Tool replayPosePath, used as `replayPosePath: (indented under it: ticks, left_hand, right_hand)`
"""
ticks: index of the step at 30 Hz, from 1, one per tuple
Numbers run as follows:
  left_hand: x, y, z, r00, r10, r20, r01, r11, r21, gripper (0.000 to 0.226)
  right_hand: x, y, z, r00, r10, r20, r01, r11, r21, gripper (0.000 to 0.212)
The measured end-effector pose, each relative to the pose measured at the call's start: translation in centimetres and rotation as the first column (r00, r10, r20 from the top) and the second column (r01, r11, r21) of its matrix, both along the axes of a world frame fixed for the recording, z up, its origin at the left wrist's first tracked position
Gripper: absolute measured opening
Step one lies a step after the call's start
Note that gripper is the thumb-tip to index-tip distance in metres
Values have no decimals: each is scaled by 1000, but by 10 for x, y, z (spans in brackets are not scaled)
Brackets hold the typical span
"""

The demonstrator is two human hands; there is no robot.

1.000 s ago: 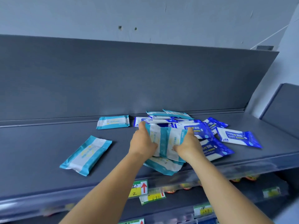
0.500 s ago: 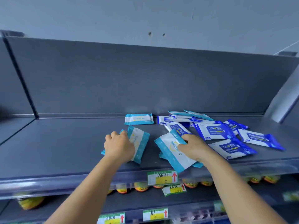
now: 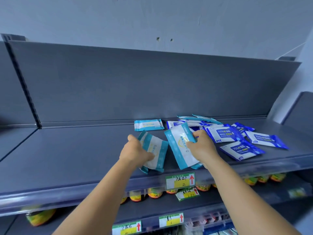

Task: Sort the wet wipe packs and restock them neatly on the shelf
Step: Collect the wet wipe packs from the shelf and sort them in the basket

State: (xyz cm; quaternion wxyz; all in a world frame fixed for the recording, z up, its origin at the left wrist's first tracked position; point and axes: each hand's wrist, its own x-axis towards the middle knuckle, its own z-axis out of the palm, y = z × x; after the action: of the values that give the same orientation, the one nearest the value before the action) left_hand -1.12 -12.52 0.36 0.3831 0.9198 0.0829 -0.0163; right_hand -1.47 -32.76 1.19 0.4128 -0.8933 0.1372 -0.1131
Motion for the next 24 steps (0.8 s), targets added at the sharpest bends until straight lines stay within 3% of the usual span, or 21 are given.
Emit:
replayPosePath:
  ticks: [4, 6, 8, 11, 16, 24]
  left_hand:
    - [-3, -3, 4, 986, 34, 165, 11, 966, -259, 35]
    - [-4, -5, 3, 987, 46, 154, 35, 876, -481, 25]
    - [-10, -9, 3, 990, 14, 139, 73, 797, -600, 20]
    - [-17, -16, 2, 979, -50, 195, 162, 771, -616, 18]
    - [-33, -50, 3, 950, -204, 237, 309, 737, -602, 14]
    - [-88, -147, -9, 835, -473, 280, 537, 596, -597, 17]
  right_hand:
    - [-3, 9, -6, 967, -136, 217, 56, 940, 337, 37]
    - [-8, 14, -5, 969, -118, 218, 5, 889, 459, 34]
    - [-13, 17, -4, 975, -101, 200, -21, 846, 532, 38]
    - [-25, 14, -3, 975, -124, 182, 9, 848, 530, 42]
    - [-61, -6, -4, 958, -189, 214, 76, 892, 446, 17]
    - [-153, -87, -18, 857, -484, 178, 359, 807, 469, 17]
